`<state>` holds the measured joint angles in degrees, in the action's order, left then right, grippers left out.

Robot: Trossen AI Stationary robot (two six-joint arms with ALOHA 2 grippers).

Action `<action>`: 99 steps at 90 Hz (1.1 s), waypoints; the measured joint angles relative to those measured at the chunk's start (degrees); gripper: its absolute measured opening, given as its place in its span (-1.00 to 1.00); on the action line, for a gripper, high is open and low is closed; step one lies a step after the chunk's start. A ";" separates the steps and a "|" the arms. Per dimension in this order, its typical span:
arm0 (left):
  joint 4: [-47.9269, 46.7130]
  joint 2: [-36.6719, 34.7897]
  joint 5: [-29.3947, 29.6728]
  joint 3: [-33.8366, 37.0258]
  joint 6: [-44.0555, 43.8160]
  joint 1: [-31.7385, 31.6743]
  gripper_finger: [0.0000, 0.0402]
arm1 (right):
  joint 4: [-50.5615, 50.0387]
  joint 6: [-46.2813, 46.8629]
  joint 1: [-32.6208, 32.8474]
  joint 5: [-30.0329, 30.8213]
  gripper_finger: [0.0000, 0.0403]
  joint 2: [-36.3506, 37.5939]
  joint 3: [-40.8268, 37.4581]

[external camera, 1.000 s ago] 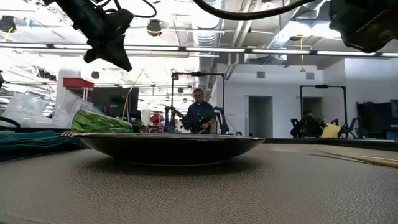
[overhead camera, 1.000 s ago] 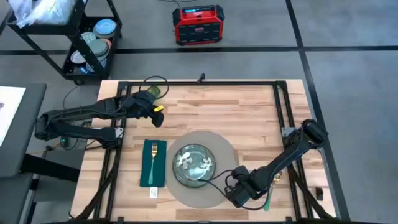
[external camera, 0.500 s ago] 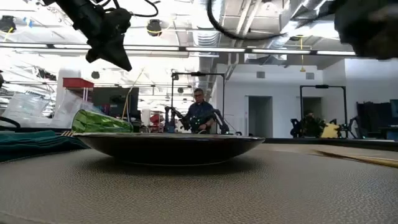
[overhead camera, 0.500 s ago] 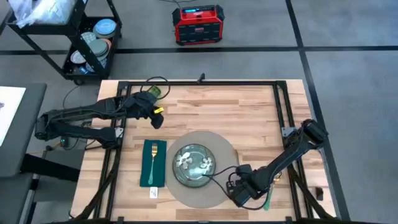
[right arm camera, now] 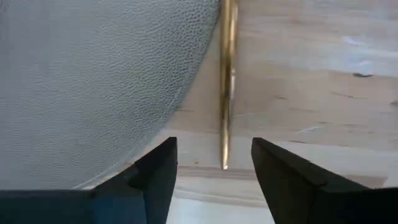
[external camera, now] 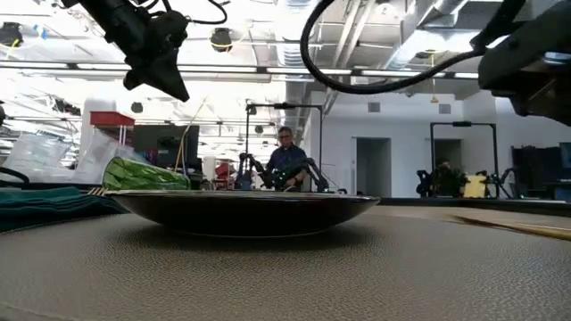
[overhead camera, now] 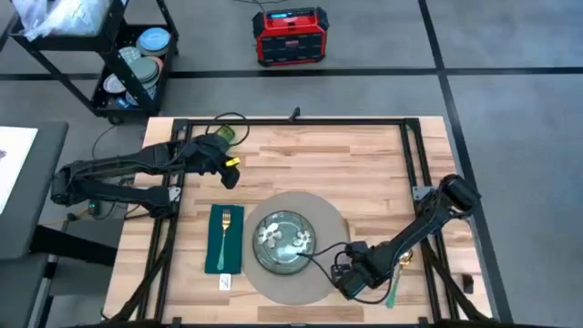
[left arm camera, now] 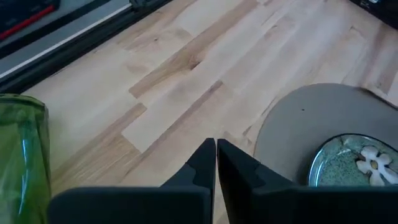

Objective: Set table place
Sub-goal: Put the gold table knife on the gray tablemat to the right of the green plate

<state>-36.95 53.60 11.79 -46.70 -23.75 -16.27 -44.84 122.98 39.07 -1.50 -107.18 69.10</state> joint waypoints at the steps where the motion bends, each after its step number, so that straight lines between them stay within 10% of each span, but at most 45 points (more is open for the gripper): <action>1: -0.01 0.01 0.00 0.00 0.00 0.00 -1.00 | -0.05 0.04 0.07 -0.01 -0.15 0.00 0.00; 99: 0.37 0.02 -0.04 -0.02 -0.48 -1.75 -1.00 | 3.37 -10.98 -3.65 -9.43 -1.00 -5.49 0.04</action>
<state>-36.58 53.63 11.75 -46.72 -24.23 -18.02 -41.48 112.00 35.41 -10.93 -112.66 69.14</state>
